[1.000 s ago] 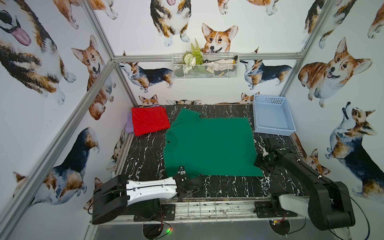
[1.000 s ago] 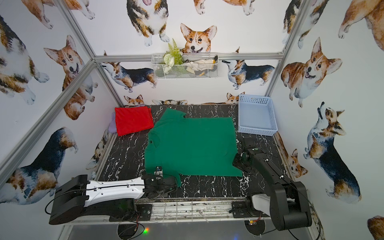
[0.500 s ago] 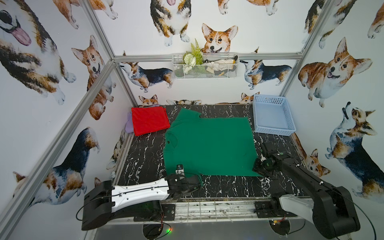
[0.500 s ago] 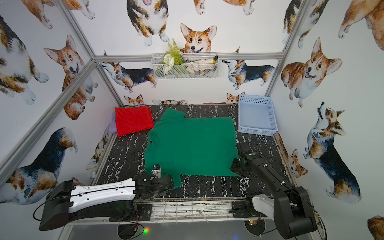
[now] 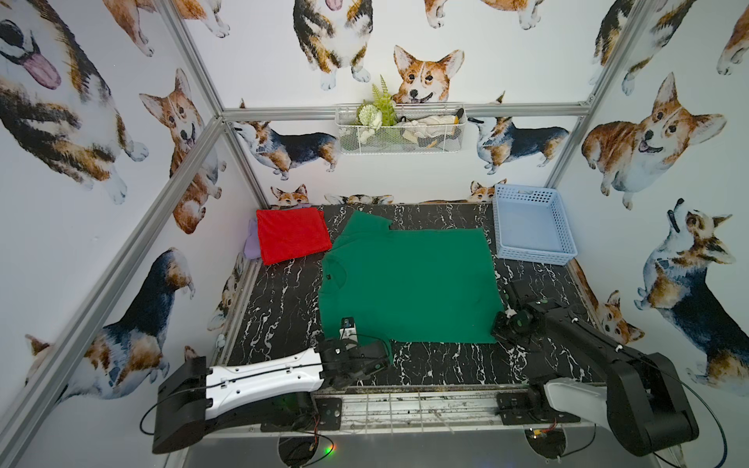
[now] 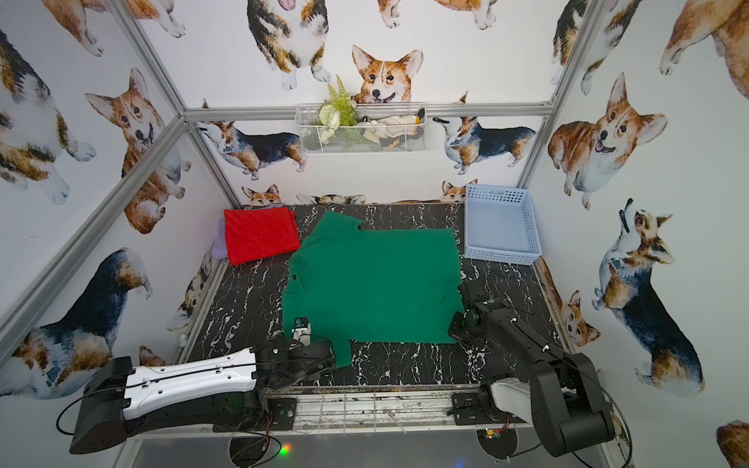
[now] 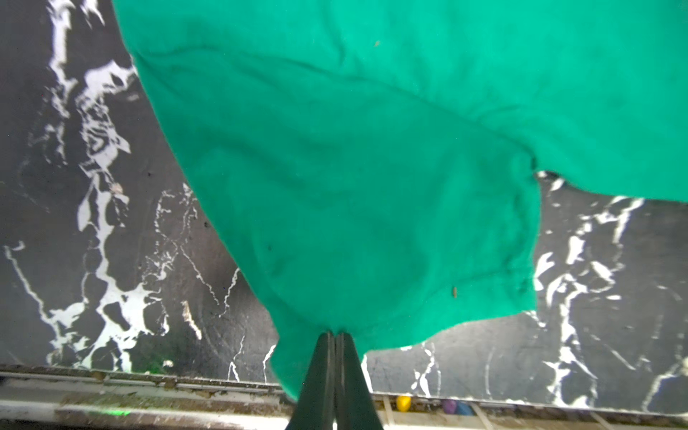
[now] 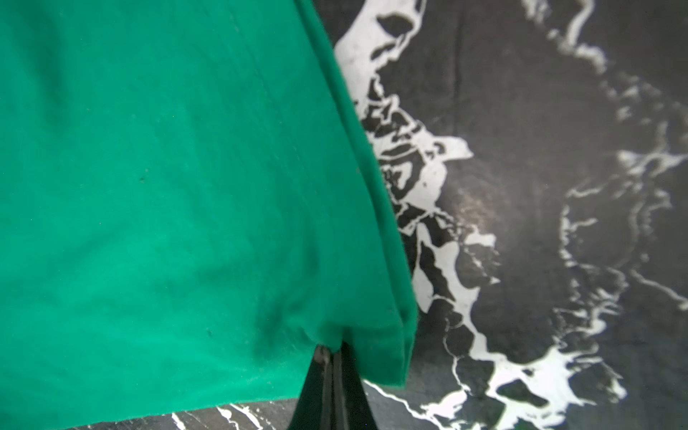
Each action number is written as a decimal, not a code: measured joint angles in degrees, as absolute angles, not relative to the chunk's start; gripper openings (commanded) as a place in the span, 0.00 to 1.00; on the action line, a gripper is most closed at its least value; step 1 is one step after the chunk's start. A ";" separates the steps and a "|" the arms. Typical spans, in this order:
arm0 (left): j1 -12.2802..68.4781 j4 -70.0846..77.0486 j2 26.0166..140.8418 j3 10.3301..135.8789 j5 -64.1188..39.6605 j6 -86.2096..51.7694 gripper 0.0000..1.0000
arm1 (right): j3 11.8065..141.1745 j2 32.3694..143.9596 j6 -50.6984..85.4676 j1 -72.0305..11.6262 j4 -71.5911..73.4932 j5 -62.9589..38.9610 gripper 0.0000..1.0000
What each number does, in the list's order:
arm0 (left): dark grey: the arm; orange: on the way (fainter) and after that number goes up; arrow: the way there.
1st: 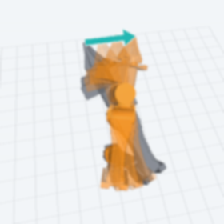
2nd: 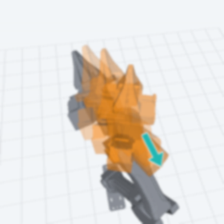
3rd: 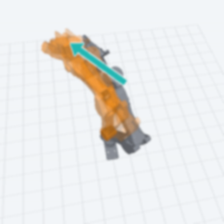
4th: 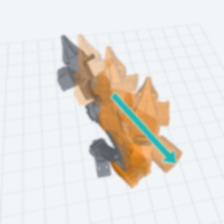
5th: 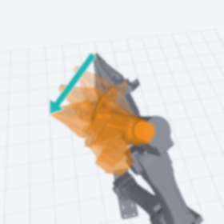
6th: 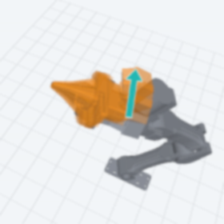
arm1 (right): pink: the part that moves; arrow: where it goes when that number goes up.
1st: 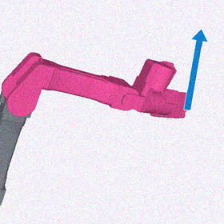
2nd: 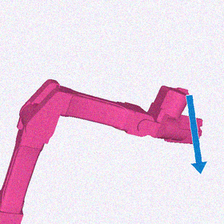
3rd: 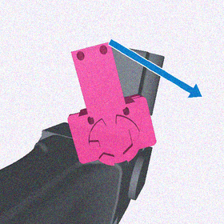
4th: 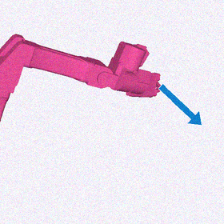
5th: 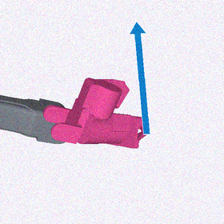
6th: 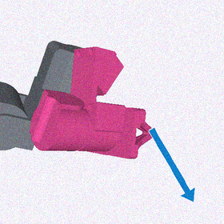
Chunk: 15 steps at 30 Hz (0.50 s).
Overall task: Fold and stack t-shirts
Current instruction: Fold the T-shirt.
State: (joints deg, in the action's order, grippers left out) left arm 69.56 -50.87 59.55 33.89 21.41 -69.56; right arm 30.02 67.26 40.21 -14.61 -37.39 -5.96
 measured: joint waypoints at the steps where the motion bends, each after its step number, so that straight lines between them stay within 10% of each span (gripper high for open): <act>1: 69.38 -51.18 59.68 34.83 21.82 -69.23 0.00 | 30.02 67.13 40.21 -14.63 -37.39 -5.96 0.00; 15: 51.96 -50.15 65.19 54.39 24.64 -51.27 0.00 | 38.85 65.47 39.03 -14.39 -41.15 -3.25 0.00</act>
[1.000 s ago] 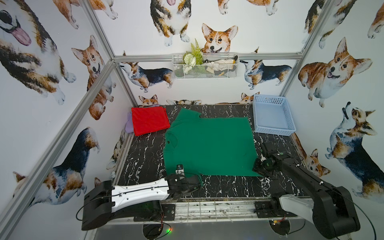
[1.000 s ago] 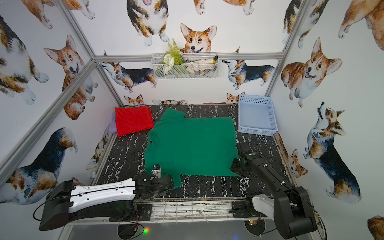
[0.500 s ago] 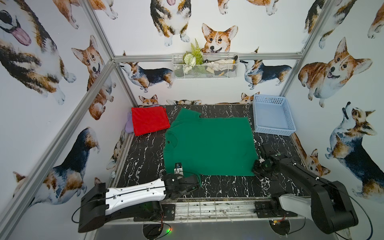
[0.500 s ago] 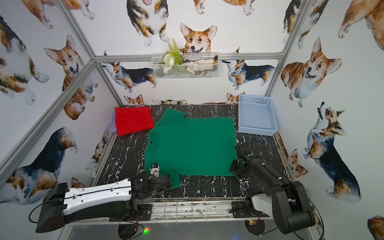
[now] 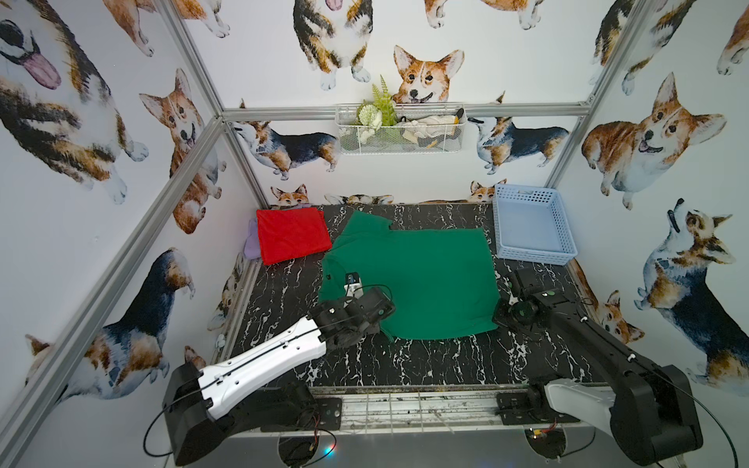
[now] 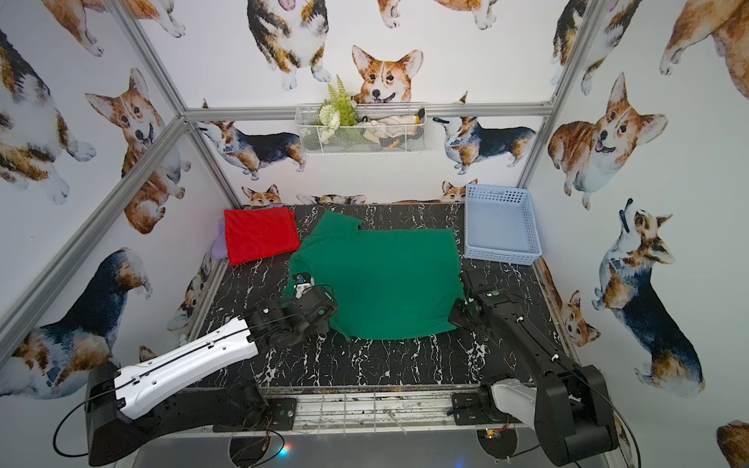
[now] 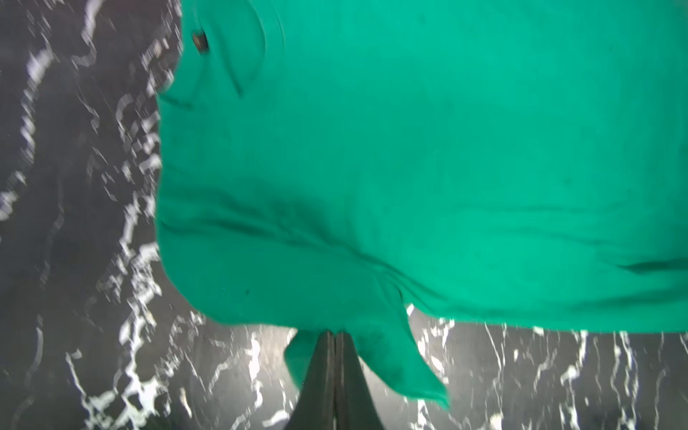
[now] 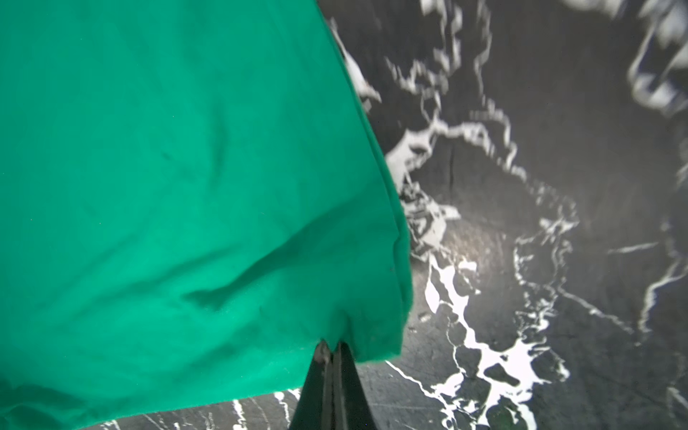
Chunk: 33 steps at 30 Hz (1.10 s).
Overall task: Fold and stack t-shirts
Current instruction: Fold the T-shirt.
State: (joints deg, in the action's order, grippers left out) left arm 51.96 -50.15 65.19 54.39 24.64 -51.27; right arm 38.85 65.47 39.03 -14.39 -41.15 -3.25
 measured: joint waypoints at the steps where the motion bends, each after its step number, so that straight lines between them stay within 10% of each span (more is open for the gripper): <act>1: 50.06 -49.84 65.41 55.18 24.25 -49.43 0.00 | 39.77 66.08 38.85 -14.20 -41.34 -3.25 0.00; 33: 25.34 -36.75 94.13 77.52 7.31 -22.22 0.00 | 61.25 94.87 31.46 -8.01 -38.94 -4.75 0.00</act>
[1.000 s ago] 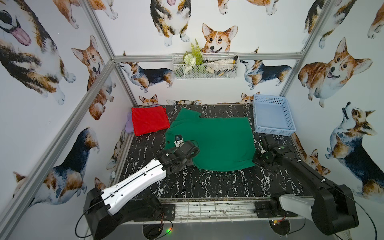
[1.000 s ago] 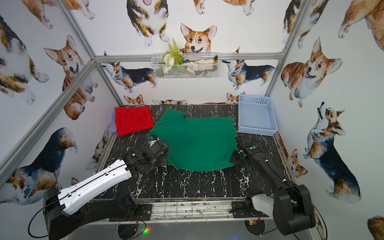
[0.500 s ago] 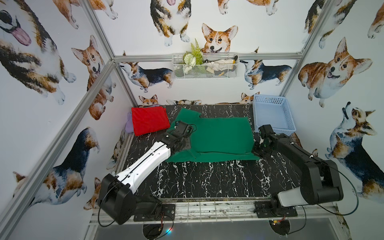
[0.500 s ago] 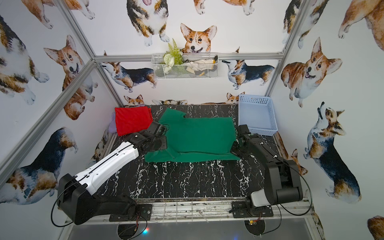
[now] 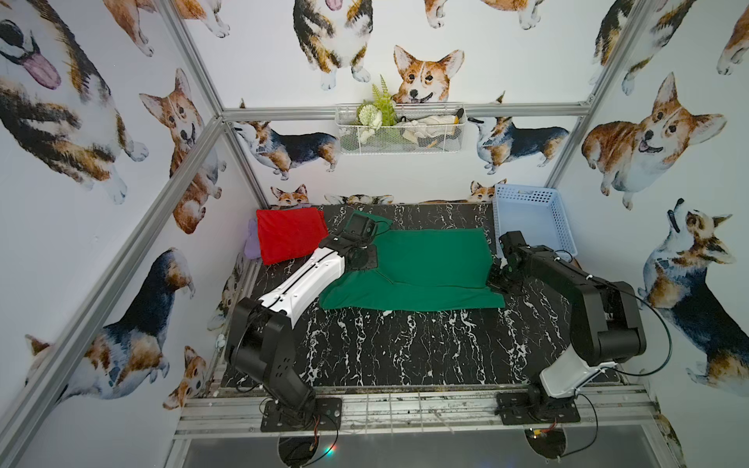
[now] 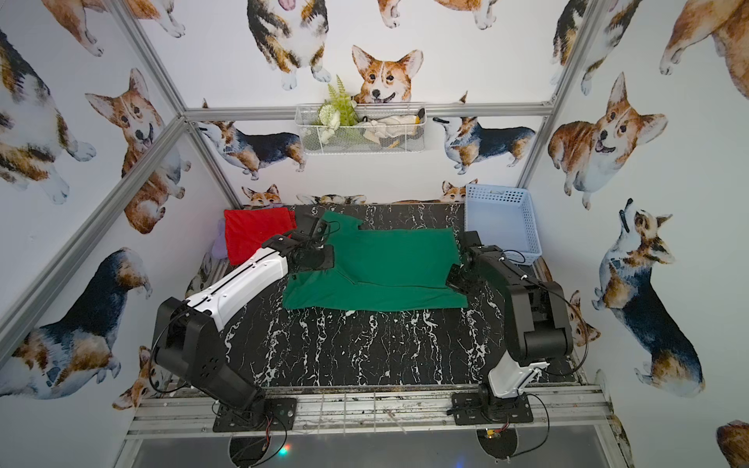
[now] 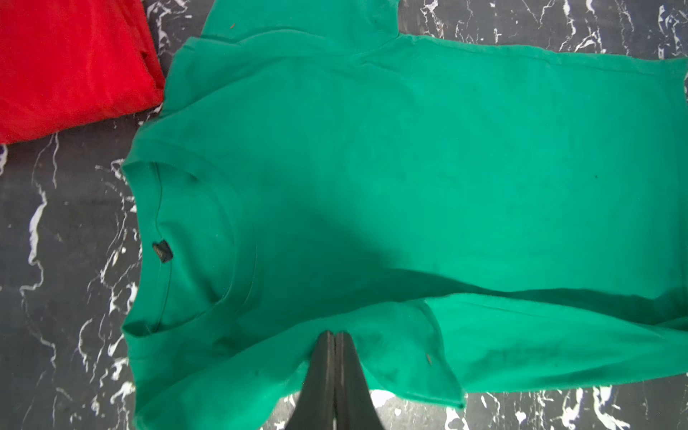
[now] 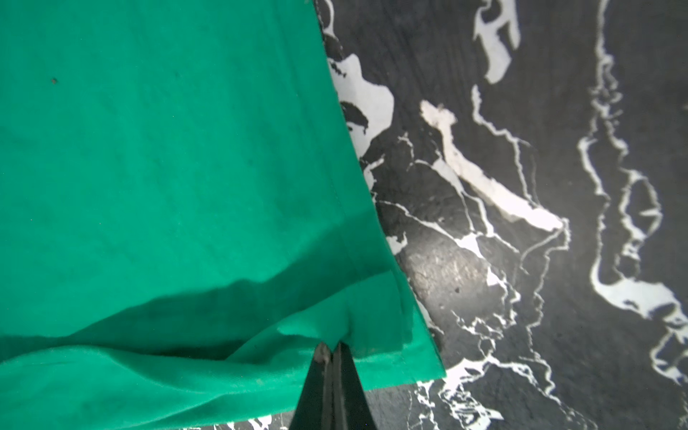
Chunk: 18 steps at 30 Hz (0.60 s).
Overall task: Fold and stack t-shirts
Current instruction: Fold the T-shirt.
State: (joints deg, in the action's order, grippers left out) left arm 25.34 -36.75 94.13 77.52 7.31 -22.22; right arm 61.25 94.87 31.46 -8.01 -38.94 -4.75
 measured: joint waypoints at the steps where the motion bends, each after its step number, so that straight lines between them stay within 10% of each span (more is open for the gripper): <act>1: 24.99 -36.73 95.09 78.35 7.07 -21.85 0.00 | 61.47 95.29 31.46 -7.88 -38.92 -4.80 0.00; 10: 22.41 -36.62 100.42 82.35 5.63 -20.58 0.00 | 63.86 99.53 30.35 -7.22 -38.57 -5.28 0.00; 18: 19.35 -36.45 103.83 85.84 5.93 -19.53 0.33 | 70.30 103.04 28.18 -5.98 -38.72 -4.73 0.35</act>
State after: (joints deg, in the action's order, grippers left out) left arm 19.35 -36.45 103.83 85.84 5.93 -19.53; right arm 70.30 103.04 28.18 -5.98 -38.72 -4.73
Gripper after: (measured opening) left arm 0.291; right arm 0.298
